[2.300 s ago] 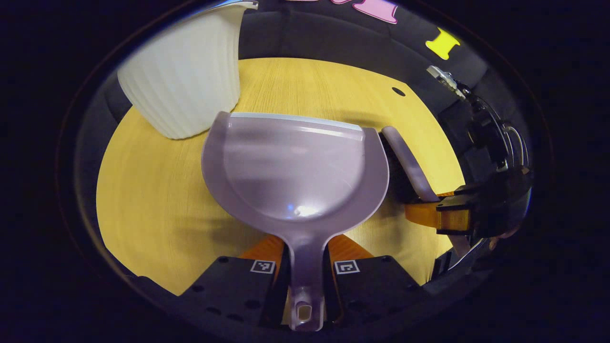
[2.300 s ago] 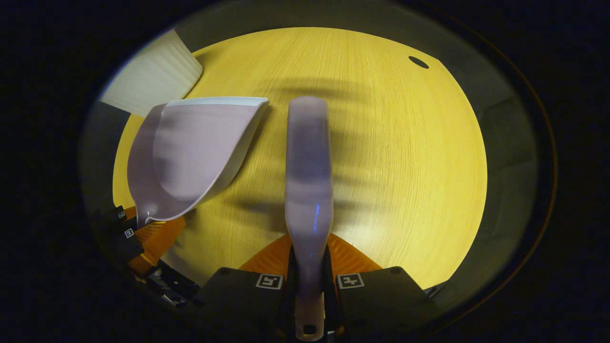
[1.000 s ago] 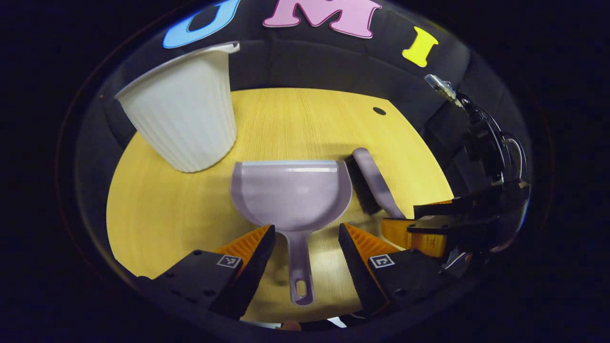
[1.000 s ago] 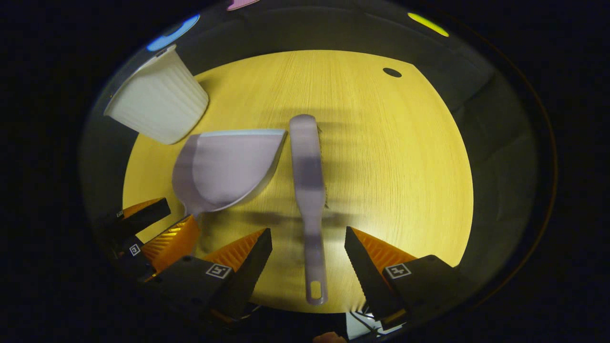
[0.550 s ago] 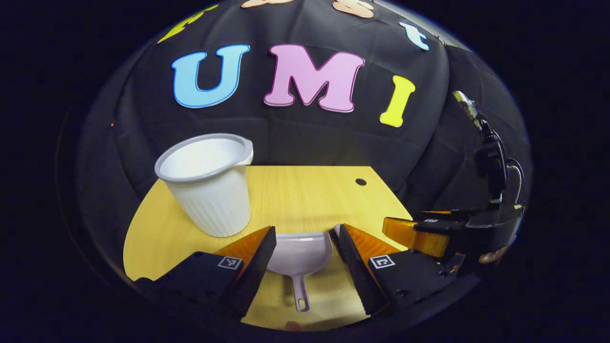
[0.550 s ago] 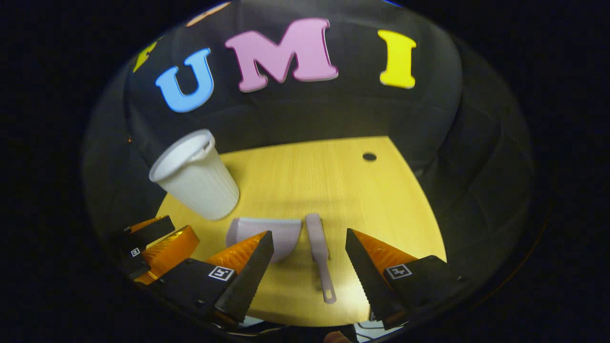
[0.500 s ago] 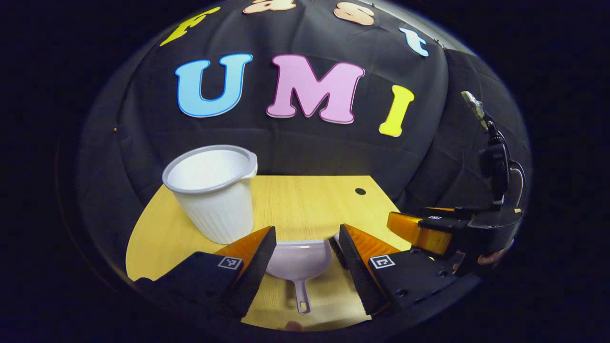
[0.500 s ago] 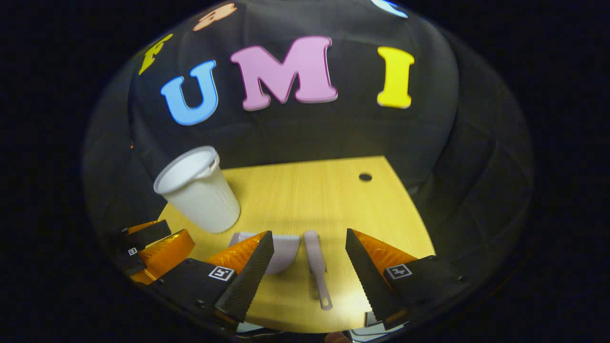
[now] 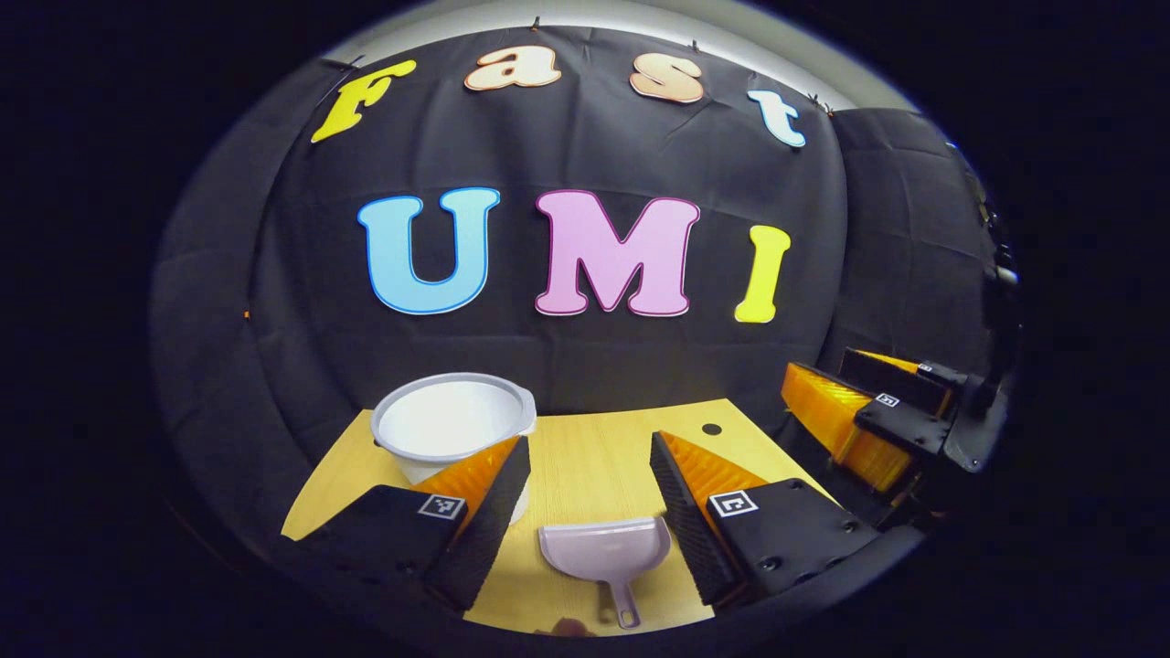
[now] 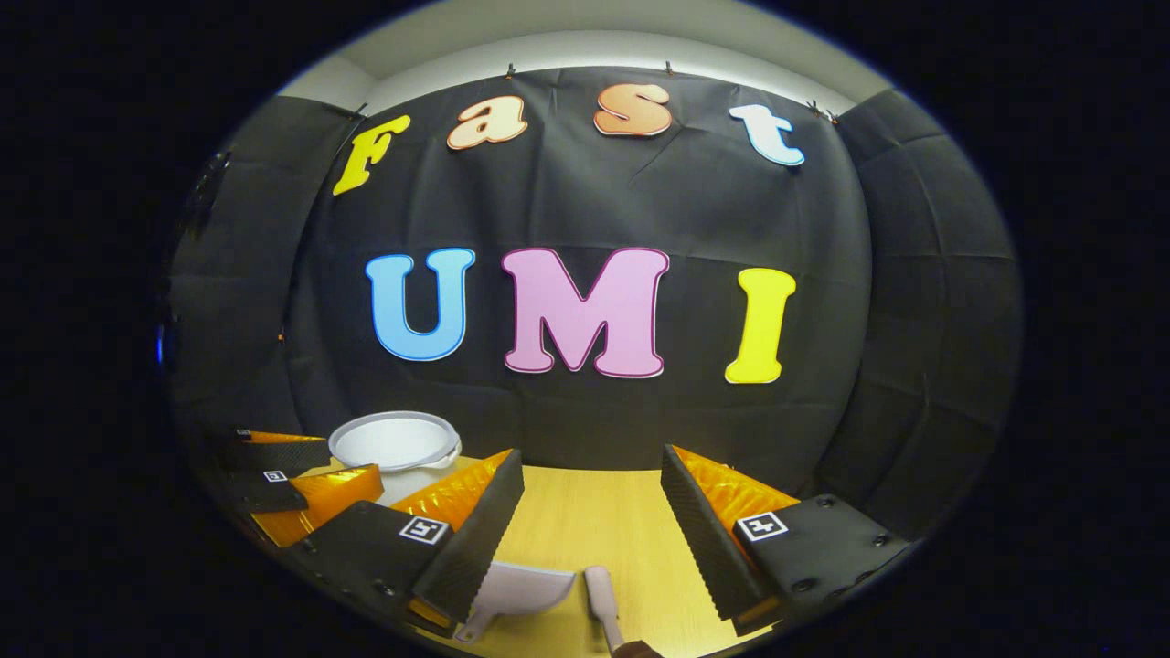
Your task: Pick up the small broom and dustpan from the desktop, sweep the trash into the dustpan with the broom, and then empty the trash into the garbage bin.
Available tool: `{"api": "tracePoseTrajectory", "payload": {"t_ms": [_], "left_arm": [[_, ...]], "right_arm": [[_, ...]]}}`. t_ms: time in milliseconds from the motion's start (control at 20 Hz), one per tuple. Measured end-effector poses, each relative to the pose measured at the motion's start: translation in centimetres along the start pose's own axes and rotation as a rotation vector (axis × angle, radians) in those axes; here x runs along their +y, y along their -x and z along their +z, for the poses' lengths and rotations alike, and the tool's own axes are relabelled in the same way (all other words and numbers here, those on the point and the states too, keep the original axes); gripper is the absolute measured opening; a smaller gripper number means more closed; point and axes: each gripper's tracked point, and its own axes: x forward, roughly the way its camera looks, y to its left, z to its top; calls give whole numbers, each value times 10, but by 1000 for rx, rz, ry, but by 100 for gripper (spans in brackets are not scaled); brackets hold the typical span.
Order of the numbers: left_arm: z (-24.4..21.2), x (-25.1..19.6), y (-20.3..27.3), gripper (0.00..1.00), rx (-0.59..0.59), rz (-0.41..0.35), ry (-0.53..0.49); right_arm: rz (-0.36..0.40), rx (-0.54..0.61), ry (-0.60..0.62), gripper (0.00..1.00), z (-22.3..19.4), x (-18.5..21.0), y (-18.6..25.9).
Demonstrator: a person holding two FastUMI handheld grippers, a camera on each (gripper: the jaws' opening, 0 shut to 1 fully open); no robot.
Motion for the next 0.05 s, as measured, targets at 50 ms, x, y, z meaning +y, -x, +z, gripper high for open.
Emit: {"api": "tracePoseTrajectory", "payload": {"t_ms": [50], "left_arm": [[2,0,2,80,-18,3,-12]], "right_arm": [[2,1,-2,92,-1,1,0]]}}
